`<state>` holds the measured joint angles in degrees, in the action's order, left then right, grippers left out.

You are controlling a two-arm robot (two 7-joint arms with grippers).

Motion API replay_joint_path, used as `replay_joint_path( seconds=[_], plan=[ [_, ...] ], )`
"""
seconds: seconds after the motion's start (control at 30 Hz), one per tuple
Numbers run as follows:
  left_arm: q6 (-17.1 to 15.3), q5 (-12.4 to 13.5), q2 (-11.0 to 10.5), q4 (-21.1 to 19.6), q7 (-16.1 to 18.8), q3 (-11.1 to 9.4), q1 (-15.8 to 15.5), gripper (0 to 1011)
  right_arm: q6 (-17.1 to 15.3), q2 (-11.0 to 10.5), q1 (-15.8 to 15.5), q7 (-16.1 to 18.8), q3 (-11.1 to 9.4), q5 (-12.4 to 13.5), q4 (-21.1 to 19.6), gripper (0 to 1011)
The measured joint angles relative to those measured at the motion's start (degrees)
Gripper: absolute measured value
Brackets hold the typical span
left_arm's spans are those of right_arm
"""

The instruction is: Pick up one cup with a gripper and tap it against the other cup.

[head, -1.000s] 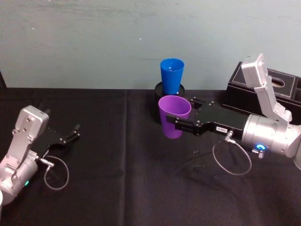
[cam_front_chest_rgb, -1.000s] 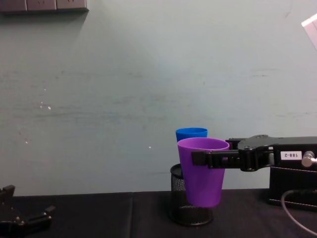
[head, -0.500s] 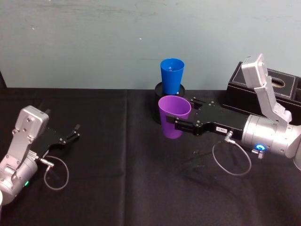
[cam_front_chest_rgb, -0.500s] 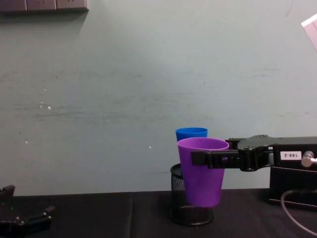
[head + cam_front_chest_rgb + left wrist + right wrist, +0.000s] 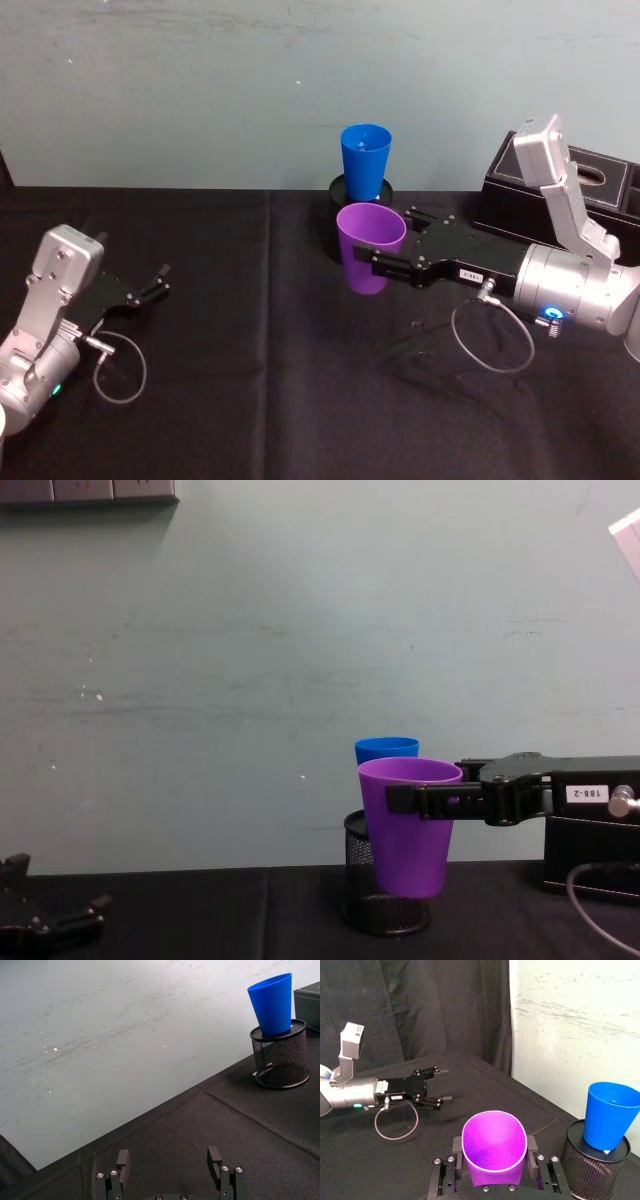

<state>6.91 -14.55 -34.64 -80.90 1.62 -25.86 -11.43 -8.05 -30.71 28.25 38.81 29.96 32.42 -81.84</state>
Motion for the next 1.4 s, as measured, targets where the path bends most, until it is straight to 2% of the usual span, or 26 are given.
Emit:
replay_joint_path(
  seconds=[1.03,1.2,1.27,1.4],
  plan=[
    [0.0,0.0,0.0,0.0,0.0,0.0,0.0,1011,0.4,0.2,0.4,-0.5,0.2,0.0,0.6,731],
    [0.0,0.0,0.0,0.0,0.0,0.0,0.0,1011,1.4,2.8,2.8,-3.7,0.6,-1.1,3.7,731],
    [0.0,0.0,0.0,0.0,0.0,0.0,0.0,1011,1.4,3.2,3.1,-4.0,0.6,-1.3,4.1,731],
    [0.0,0.0,0.0,0.0,0.0,0.0,0.0,1011,1.3,5.7,5.5,-6.2,1.0,-2.8,7.9,731]
  ],
)
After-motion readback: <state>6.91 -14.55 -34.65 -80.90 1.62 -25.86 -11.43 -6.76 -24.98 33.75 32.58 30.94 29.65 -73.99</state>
